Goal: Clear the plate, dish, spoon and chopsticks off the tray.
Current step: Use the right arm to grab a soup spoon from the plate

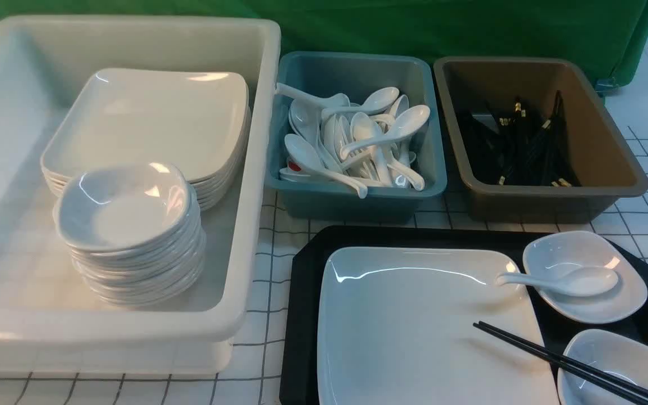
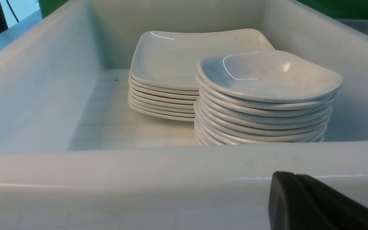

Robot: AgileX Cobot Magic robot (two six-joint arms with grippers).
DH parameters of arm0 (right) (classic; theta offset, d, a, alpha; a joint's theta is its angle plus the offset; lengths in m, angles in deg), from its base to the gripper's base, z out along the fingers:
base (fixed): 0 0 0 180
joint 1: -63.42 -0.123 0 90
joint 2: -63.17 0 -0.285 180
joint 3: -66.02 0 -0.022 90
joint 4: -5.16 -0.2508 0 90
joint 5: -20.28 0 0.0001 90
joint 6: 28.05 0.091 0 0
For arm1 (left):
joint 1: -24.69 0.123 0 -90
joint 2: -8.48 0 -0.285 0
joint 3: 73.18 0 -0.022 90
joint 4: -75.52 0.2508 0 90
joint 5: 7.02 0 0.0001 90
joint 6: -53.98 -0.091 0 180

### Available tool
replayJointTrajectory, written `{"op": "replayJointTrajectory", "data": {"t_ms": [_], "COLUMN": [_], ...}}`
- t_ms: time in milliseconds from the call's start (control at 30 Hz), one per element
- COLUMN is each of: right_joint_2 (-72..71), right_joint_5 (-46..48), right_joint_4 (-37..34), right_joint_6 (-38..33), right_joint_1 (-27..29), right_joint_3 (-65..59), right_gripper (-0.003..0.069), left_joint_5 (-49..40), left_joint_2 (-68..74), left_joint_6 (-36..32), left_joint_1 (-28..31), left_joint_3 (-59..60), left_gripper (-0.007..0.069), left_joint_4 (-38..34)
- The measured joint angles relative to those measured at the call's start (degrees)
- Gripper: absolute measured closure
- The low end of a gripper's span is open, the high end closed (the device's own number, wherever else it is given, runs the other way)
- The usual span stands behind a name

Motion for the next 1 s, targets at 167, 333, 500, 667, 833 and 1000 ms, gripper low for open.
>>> {"op": "replayJointTrajectory", "data": {"t_ms": [167, 333, 500, 667, 833, 1000], "right_joint_2": [0.00, 0.00, 0.00, 0.00, 0.00, 0.00], "right_joint_5": [0.00, 0.00, 0.00, 0.00, 0.00, 0.00], "right_joint_4": [0.00, 0.00, 0.00, 0.00, 0.00, 0.00], "right_joint_6": [0.00, 0.00, 0.00, 0.00, 0.00, 0.00], "right_joint_1": [0.00, 0.00, 0.00, 0.00, 0.00, 0.00], "right_joint_3": [0.00, 0.00, 0.00, 0.00, 0.00, 0.00], "right_gripper": [0.0412, 0.0412, 0.0412, 0.0412, 0.0412, 0.0412], "left_joint_5": [0.00, 0.00, 1.83, 9.19, 18.31, 31.34], "left_joint_2": [0.00, 0.00, 0.00, 0.00, 0.00, 0.00], "left_joint_6": [0.00, 0.00, 1.49, 5.41, 8.28, 18.35], "left_joint_1": [0.00, 0.00, 0.00, 0.00, 0.00, 0.00], "left_joint_3": [0.00, 0.00, 0.00, 0.00, 0.00, 0.00], "left_gripper": [0.0620, 0.0620, 0.0620, 0.0620, 0.0620, 0.0620], "left_joint_4": [0.00, 0.00, -3.50, -19.34, -28.17, -27.49]}}
